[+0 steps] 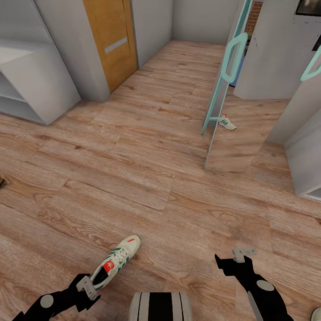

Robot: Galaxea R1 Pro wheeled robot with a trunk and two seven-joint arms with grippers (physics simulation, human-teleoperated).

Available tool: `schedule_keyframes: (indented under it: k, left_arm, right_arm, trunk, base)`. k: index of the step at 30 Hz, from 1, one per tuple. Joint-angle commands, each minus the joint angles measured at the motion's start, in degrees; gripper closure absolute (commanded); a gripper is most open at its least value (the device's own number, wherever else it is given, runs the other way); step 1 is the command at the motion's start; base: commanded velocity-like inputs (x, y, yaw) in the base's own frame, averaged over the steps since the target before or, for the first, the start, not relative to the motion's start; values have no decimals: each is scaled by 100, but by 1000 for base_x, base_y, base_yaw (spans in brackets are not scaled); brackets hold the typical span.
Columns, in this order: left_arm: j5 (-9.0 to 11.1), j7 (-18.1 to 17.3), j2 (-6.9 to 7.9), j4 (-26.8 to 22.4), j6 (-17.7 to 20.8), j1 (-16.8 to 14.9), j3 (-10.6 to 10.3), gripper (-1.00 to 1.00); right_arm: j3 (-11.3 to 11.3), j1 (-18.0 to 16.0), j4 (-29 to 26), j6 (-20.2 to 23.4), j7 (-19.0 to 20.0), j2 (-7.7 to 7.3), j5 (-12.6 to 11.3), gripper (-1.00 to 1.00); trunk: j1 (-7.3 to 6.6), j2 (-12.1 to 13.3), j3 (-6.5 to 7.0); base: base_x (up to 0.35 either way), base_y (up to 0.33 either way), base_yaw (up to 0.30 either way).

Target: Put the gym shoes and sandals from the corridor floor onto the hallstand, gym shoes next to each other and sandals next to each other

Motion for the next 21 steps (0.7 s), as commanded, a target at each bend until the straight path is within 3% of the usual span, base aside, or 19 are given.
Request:
schedule_keyframes:
  k: [1, 21]
  left_arm:
    - [-43, -1, -1, -5, -31, -1, -1, -100]
    - [-43, -1, -52, -10, -8, -69, -1, -100]
  right_arm:
    - [-9, 0, -8, 30, 41, 1, 28, -100]
    - [-9, -1, -8, 30, 41, 1, 28, -100]
  trunk:
    - [-1, -1, -3]
    - [-1, -1, -3]
  base:
    - [0, 0, 0]
    - [0, 0, 0]
